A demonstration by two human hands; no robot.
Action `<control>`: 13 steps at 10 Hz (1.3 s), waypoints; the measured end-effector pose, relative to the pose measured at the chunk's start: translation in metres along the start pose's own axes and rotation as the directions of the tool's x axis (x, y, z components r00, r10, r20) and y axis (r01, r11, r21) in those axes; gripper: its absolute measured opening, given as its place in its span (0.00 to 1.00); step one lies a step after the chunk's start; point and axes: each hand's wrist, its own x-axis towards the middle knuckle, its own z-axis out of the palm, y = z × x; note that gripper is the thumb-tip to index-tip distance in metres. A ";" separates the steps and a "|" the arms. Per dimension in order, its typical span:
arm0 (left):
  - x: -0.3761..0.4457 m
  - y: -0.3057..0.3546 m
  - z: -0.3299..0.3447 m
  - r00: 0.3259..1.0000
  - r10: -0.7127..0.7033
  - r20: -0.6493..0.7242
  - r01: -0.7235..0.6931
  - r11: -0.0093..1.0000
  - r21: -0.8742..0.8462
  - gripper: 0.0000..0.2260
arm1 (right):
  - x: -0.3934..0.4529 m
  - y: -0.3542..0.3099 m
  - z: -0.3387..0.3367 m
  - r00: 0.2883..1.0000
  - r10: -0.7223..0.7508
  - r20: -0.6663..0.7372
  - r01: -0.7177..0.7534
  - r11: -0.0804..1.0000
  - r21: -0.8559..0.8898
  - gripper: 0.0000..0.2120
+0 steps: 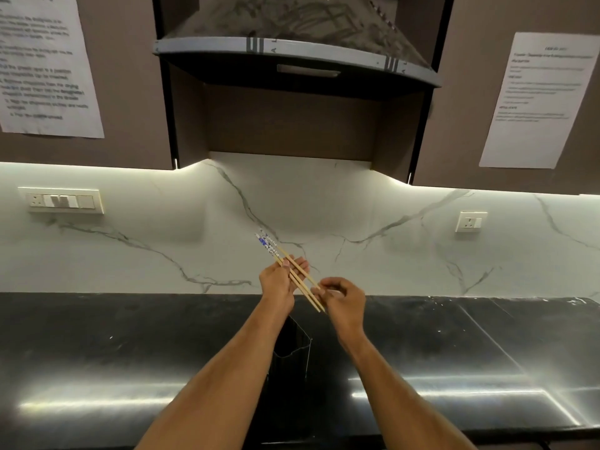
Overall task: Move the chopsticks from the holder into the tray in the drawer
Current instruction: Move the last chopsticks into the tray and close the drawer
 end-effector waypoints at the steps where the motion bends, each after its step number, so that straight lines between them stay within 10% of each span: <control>1: 0.002 -0.005 0.001 1.000 0.018 0.001 -0.018 1.000 0.010 0.09 | -0.003 0.014 -0.001 0.991 -0.024 0.129 0.040 0.992 -0.120 0.08; 4: 0.004 -0.009 -0.013 0.996 0.093 -0.007 -0.090 0.978 0.189 0.08 | 0.002 0.024 -0.002 0.947 -0.012 0.320 0.085 0.973 -0.215 0.08; 7: -0.018 -0.018 -0.040 0.962 -0.006 0.274 -0.135 0.859 0.493 0.10 | 0.053 -0.036 0.007 0.937 -0.151 0.316 0.201 0.971 -0.133 0.33; 13: -0.029 -0.016 -0.051 0.926 -0.069 0.371 -0.190 0.764 0.616 0.11 | 0.050 -0.033 0.022 0.920 -0.279 0.274 0.351 0.899 -0.264 0.15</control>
